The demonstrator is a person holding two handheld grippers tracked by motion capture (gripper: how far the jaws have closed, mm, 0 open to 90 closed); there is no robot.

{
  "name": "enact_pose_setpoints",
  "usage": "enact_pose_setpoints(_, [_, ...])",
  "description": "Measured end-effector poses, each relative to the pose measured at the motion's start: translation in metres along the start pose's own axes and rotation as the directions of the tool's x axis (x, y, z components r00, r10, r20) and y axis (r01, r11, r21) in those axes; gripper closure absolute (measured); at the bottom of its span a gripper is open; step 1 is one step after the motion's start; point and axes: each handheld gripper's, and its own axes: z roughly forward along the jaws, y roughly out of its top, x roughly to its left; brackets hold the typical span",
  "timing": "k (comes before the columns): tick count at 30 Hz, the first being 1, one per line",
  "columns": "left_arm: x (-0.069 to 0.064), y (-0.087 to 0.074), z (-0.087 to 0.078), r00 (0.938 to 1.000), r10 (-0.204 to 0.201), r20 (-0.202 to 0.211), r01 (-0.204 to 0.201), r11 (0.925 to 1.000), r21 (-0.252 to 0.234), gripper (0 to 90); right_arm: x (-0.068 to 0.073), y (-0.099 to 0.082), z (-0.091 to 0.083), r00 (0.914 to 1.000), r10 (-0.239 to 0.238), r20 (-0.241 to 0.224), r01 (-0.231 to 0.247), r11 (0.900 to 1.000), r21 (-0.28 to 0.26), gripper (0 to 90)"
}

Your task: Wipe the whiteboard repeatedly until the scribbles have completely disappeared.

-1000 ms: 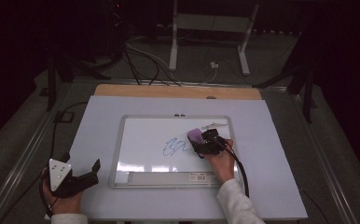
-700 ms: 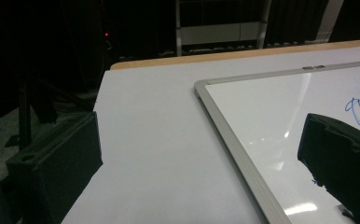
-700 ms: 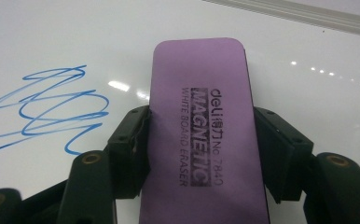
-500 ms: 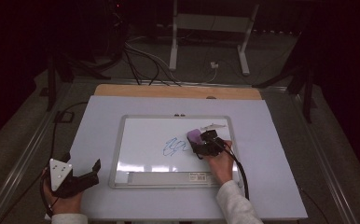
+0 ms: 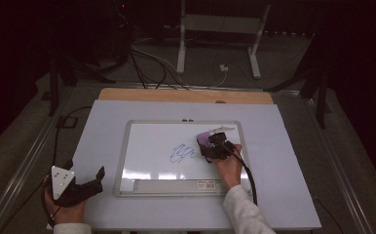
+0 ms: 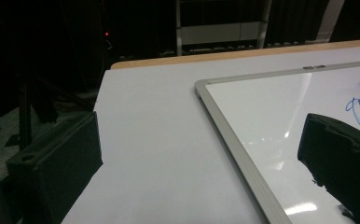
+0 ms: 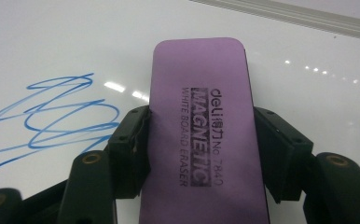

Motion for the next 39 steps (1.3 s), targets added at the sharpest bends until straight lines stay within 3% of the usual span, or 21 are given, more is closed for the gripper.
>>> enact_pose_setpoints(3, [0.0,0.0,0.0,1.0,0.002,0.0,-0.002,1.0,0.002,0.4,0.009,-0.003,-0.001,0.9995,-0.02,-0.024,0.02,0.9998,-0.004,41.3])
enact_pose_setpoints(4, [0.0,0.0,0.0,1.0,0.002,0.001,-0.002,1.0,0.001,0.4,0.019,-0.005,-0.002,0.998,-0.041,-0.048,0.04,0.9992,-0.006,41.3])
enact_pose_setpoints(9, [0.0,0.0,0.0,1.0,0.001,0.0,-0.001,1.0,0.001,0.4,0.03,-0.008,-0.004,0.9939,-0.078,-0.078,0.078,0.997,-0.005,41.2])
enact_pose_setpoints(11, [0.0,0.0,0.0,1.0,0.001,-0.002,-0.001,1.0,0.0,0.4,0.028,-0.007,-0.003,0.9933,-0.073,-0.09,0.073,0.9973,-0.004,41.2])
enact_pose_setpoints(15, [0.001,0.0,-0.001,1.0,-0.002,-0.004,0.002,1.0,0.0,0.4,0.019,-0.003,0.001,0.9983,-0.038,-0.044,0.037,0.9992,-0.015,41.2])
enact_pose_setpoints(19, [0.001,0.0,0.0,1.0,-0.003,-0.002,0.003,1.0,0.001,0.4,0.021,-0.001,0.002,0.9989,-0.029,-0.037,0.029,0.9995,-0.011,41.2])
enact_pose_setpoints(22, [0.0,0.0,0.001,1.0,-0.001,-0.002,0.001,1.0,0.002,0.4,0.026,-0.003,0.002,0.9979,-0.041,-0.051,0.041,0.9991,-0.012,41.2])
enact_pose_setpoints(27, [-0.001,0.0,0.0,1.0,0.003,-0.002,-0.003,1.0,0.004,0.4,0.042,-0.007,-0.001,0.9888,-0.102,-0.108,0.102,0.9947,-0.007,41.3])
enact_pose_setpoints(30, [0.0,0.0,0.0,1.0,0.001,-0.002,-0.001,1.0,0.004,0.4,0.042,-0.007,-0.001,0.9863,-0.115,-0.119,0.115,0.9934,-0.007,41.2])
enact_pose_setpoints(39, [0.001,-0.001,0.0,1.0,-0.002,-0.004,0.002,1.0,0.003,0.4,0.024,0.003,0.007,0.9992,-0.026,-0.031,0.026,0.9996,-0.009,41.2])
